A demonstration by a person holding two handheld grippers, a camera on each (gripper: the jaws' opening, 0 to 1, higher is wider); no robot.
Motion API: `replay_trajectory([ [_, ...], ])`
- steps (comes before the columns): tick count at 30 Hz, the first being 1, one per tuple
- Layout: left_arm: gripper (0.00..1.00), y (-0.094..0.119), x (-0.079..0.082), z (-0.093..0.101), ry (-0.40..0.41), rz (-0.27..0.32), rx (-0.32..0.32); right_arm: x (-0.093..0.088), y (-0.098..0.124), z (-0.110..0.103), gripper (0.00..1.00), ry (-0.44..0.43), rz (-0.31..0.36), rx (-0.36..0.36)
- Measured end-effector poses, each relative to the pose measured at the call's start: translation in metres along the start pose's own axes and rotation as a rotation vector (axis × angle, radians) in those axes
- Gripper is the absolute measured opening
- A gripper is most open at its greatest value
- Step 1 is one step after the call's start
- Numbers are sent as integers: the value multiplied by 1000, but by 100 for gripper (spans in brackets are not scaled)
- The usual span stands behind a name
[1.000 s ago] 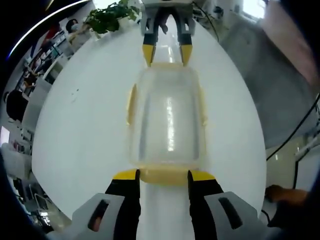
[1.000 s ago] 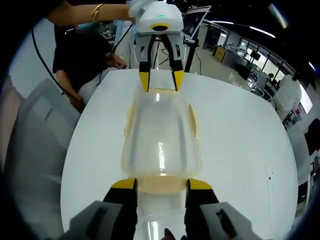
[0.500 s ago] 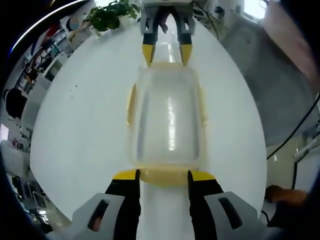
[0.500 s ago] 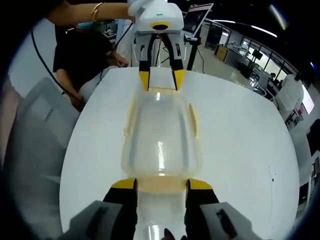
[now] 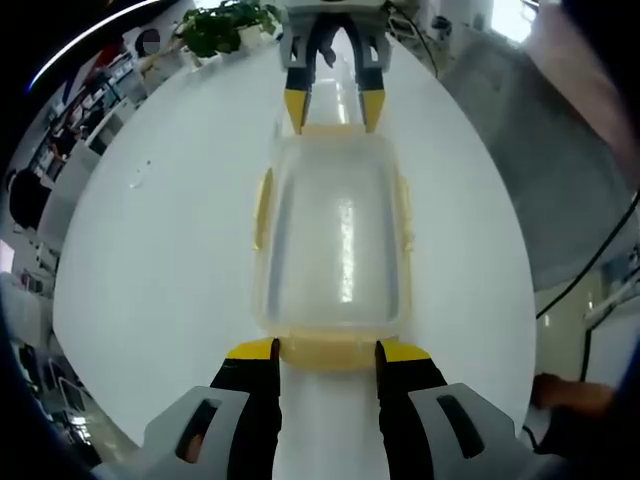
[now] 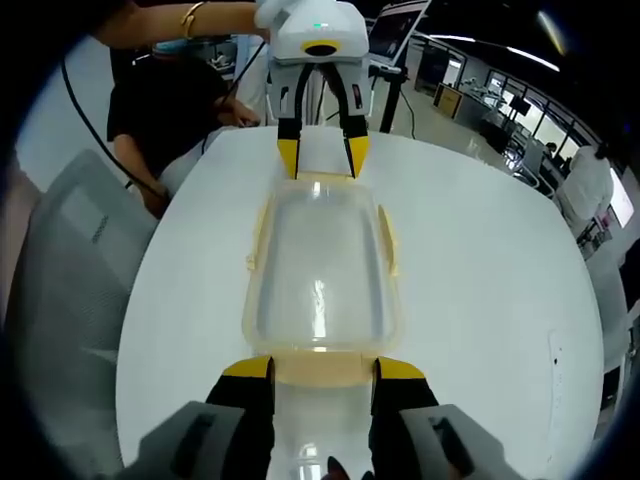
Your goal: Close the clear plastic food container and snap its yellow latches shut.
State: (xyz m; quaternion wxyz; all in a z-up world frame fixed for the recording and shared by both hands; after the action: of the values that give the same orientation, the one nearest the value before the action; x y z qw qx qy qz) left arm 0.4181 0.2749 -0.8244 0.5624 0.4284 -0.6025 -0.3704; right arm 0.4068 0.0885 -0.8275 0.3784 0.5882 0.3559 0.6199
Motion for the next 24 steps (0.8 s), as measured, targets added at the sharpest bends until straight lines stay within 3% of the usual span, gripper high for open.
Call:
replay_trajectory([
  [24,35,-19,-7,5,29,12,-23,-7,-10,-2,34,2,-24,23],
])
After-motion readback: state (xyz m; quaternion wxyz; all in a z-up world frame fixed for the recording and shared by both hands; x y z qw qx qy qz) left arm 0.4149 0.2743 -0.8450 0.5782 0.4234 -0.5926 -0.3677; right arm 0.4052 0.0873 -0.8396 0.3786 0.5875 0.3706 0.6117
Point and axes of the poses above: the point that each gripper's makers call its tool centre point, and the gripper's own axes: y roughly backward along the fingers, z roughly to its right, x roughly out of its top, the point moved 3 cm from there along y, roughly backward along the fingers, and after that the axes turned 3 degrees about -z, right-handed, at the moved point
